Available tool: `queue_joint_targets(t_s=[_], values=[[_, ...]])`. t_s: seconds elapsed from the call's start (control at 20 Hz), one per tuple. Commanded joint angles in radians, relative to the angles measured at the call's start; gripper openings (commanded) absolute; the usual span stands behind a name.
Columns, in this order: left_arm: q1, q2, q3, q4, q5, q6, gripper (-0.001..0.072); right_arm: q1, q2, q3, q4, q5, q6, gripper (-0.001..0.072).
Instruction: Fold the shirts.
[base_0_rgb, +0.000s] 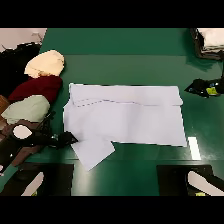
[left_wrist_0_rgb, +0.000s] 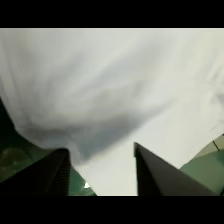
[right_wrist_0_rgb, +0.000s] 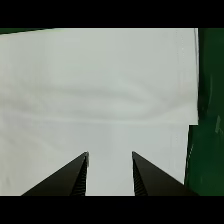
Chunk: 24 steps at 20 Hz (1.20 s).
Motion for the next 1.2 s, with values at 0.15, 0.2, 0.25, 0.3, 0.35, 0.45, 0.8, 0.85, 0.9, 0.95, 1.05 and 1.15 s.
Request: queue_joint_targets(t_s=[0.15, 0.2, 0.25, 0.3, 0.35, 0.45, 0.8, 0.85, 0.9, 0.95, 1.05, 1.15], values=[[0.000, 0.001, -0.001, -0.127, -0.023, 0.080, 0.0025, -0.046, 0.002, -0.010, -0.012, 0.138, 0.000, 0.0329], [0.000, 0.002, 0.010, -0.132, -0.039, 0.083, 0.0025, -0.082, 0.009, -0.037, -0.019, 0.183, 0.000, 0.0329], [0.000, 0.002, 0.022, -0.132, -0.054, 0.096, 0.0024, -0.120, 0.027, -0.080, -0.058, 0.216, 0.001, 0.0329], [0.000, 0.002, 0.035, -0.132, -0.068, 0.107, 0.0025, -0.161, 0.052, -0.142, -0.122, 0.247, 0.002, 0.0329], [0.000, 0.002, 0.049, -0.133, -0.074, 0.107, 0.0025, -0.197, 0.079, -0.209, -0.184, 0.277, 0.005, 0.0330], [0.000, 0.002, 0.071, -0.133, -0.062, 0.113, 0.0025, -0.284, 0.134, -0.365, -0.253, 0.308, 0.005, 0.0571], [0.000, 0.002, 0.077, -0.135, -0.035, 0.117, 0.0025, -0.428, 0.166, -0.665, -0.073, 0.175, 0.005, 0.0430], [0.000, 0.002, 0.077, -0.135, -0.034, 0.117, 0.0025, -0.414, 0.166, -0.676, -0.069, 0.155, 0.005, 0.0429], [0.000, 0.002, 0.077, -0.135, -0.034, 0.117, 0.0025, -0.392, 0.165, -0.683, -0.068, 0.143, 0.005, 0.0428], [0.000, 0.002, 0.077, -0.135, -0.033, 0.117, 0.0025, -0.367, 0.162, -0.683, -0.068, 0.132, 0.005, 0.0424], [0.000, 0.002, 0.077, -0.135, -0.028, 0.117, 0.0025, -0.317, 0.137, -0.672, -0.066, 0.115, 0.008, 0.0315], [0.000, 0.002, 0.077, -0.128, -0.029, 0.117, 0.0025, -0.269, 0.099, -0.649, -0.060, 0.095, 0.008, 0.0212]])
